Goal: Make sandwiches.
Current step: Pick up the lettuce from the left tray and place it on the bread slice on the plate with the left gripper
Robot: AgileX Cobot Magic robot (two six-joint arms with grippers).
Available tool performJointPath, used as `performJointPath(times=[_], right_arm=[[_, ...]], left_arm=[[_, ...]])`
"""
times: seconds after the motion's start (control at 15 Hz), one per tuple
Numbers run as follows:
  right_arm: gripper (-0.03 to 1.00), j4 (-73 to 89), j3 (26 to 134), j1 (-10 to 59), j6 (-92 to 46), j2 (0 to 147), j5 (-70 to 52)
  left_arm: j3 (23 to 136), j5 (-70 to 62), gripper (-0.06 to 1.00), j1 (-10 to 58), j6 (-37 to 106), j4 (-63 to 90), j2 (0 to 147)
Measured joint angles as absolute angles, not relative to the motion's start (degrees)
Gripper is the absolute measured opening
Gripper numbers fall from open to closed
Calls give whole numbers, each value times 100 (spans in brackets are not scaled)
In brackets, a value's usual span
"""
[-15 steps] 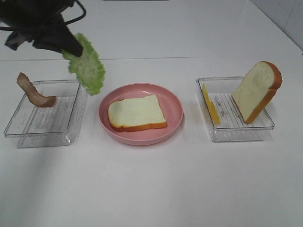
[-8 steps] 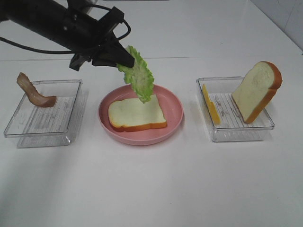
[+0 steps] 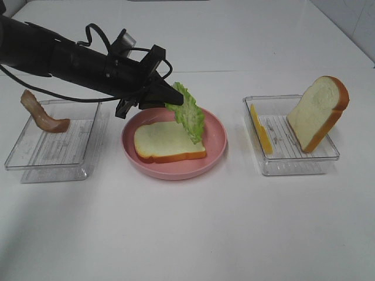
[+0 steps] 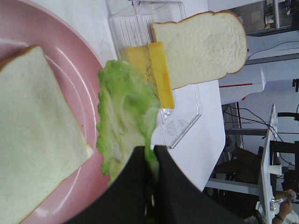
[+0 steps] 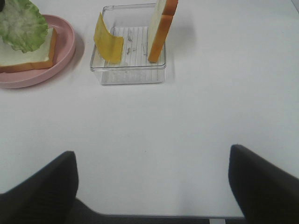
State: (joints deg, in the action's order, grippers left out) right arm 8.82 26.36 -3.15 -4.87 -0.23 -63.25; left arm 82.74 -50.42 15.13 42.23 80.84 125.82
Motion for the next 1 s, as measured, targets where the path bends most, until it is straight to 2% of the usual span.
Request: performJointPath(times=[1.0], right_arm=[[85, 911, 2636, -315, -487, -23, -6325]], left_arm=[[8274, -4561, 0, 1513, 4280, 7557, 12857]])
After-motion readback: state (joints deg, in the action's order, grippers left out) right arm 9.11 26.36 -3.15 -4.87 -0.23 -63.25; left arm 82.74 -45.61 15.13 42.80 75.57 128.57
